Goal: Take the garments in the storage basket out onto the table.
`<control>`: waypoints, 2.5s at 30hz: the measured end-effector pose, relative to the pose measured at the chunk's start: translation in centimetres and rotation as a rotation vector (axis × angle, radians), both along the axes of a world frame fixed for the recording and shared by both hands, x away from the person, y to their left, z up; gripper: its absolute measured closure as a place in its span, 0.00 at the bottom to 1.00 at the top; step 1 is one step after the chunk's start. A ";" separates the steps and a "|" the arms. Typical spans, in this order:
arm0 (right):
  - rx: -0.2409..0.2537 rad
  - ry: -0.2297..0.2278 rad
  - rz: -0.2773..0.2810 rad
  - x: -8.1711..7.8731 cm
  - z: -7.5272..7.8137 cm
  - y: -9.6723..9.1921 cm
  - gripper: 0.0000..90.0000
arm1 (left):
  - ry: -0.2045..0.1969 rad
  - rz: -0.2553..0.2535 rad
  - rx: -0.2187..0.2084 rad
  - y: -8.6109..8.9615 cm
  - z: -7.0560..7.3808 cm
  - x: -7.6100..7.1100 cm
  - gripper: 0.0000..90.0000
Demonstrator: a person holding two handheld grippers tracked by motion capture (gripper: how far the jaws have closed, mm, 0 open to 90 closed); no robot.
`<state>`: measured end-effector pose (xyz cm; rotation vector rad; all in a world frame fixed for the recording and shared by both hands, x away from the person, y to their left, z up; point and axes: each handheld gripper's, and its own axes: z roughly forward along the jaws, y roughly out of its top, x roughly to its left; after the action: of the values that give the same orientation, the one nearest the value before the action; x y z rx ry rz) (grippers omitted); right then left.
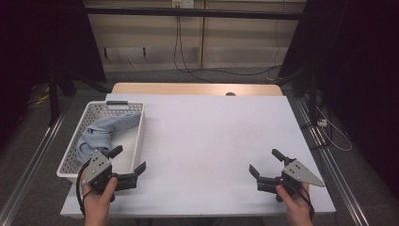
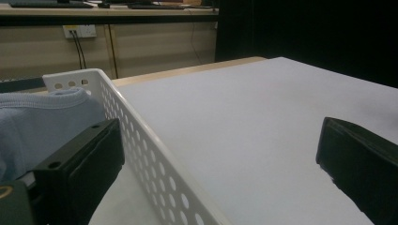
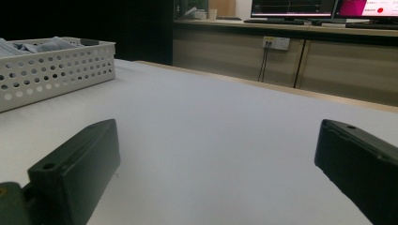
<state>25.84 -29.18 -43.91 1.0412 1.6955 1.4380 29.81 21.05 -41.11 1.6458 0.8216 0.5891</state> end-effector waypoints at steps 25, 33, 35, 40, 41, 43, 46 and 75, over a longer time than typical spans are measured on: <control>0.011 -0.008 -0.015 0.0 0.0 -0.8 0.01 | 0.040 -0.005 -0.006 0.4 1.9 1.8 0.02; 0.009 -0.003 -0.019 -0.4 0.0 -1.1 0.01 | 0.039 -0.008 0.019 0.0 3.0 3.1 0.02; 0.010 -0.002 -0.013 -0.4 0.0 -1.1 0.01 | 0.039 -0.008 0.040 0.0 3.3 3.4 0.02; 0.005 -0.007 -0.004 -0.3 0.0 -0.9 0.01 | 0.050 -0.007 0.051 0.3 3.7 3.7 0.02; 0.004 -0.006 -0.001 -0.2 0.0 -0.8 0.01 | 0.052 0.002 0.055 0.5 3.8 3.8 0.02; 0.005 -0.006 0.000 -0.2 0.0 -0.8 0.01 | 0.052 0.006 0.059 0.7 3.9 3.8 0.02; 0.002 -0.006 0.004 -0.4 -0.1 -0.8 0.01 | 0.060 0.019 0.060 1.1 4.0 3.9 0.02; -0.010 0.002 0.005 0.4 -0.4 -0.6 0.01 | 0.043 0.042 0.086 1.9 7.6 7.0 0.02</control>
<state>26.27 -29.80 -44.30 1.0336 1.7059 1.4314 36.85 22.92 -33.55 1.7280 0.8745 0.6281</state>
